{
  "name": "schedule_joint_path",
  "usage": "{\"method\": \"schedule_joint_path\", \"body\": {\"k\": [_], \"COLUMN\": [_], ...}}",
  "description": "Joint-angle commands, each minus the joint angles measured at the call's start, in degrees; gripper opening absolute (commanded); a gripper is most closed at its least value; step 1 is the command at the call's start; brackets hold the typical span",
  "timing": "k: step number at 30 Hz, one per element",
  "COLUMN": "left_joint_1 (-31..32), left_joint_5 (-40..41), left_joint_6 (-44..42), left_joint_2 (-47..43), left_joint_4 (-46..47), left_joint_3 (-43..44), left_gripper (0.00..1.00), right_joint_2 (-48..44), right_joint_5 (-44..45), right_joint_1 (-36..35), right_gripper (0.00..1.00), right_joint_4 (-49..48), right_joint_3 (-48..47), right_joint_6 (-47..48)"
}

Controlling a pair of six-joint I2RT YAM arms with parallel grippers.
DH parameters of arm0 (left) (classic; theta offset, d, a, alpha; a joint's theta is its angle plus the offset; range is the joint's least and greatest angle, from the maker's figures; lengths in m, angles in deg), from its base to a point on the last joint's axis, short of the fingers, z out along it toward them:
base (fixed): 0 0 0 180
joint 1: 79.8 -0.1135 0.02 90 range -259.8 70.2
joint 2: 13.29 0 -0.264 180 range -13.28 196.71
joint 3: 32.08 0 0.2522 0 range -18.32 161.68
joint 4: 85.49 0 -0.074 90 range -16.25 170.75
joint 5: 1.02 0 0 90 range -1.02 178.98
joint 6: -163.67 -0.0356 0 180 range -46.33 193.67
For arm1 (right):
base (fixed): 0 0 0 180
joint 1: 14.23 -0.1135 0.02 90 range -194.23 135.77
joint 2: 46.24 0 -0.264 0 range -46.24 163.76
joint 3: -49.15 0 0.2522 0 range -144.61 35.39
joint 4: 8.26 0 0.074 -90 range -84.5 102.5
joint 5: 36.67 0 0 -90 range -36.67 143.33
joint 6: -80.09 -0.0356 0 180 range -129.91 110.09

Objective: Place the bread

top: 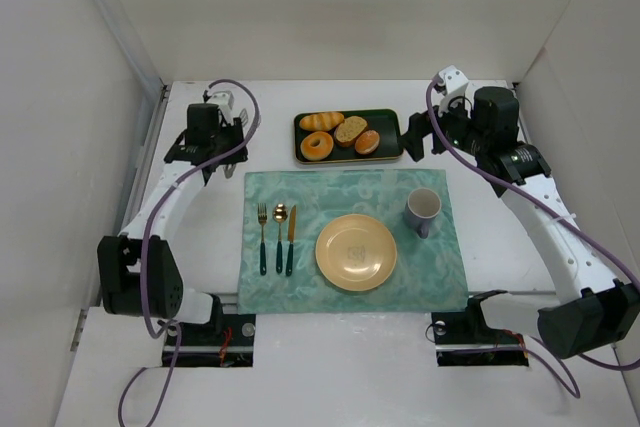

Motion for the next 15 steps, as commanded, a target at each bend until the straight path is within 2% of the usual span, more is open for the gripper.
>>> {"method": "schedule_joint_path", "body": {"k": [1,7,10,15], "left_joint_1": [2.8,9.74,13.08,15.55], "left_joint_5": [-3.09,-10.3,-13.19,-11.54], "left_joint_6": [0.68,0.68,-0.11,-1.52], "left_joint_2": [-5.13,-6.9,-4.8,1.0], "left_joint_4": [-1.26,-3.03,-3.03,-5.12], "left_joint_3": [2.93,7.76,9.87,12.95], "left_gripper": [0.37,0.37,0.37,0.37], "right_joint_2": [-0.59,-1.12,-1.82,-3.05], "right_joint_5": [1.74,3.94,4.47,5.71], "right_joint_1": [0.04,0.04,0.04,0.04], "right_gripper": [1.0,1.0,1.0,1.0], "right_joint_4": [-1.79,-2.32,-2.85,-3.37], "right_joint_3": [-1.29,-1.29,-0.77,-0.77], "right_joint_6": [0.47,0.47,0.47,0.47]}}
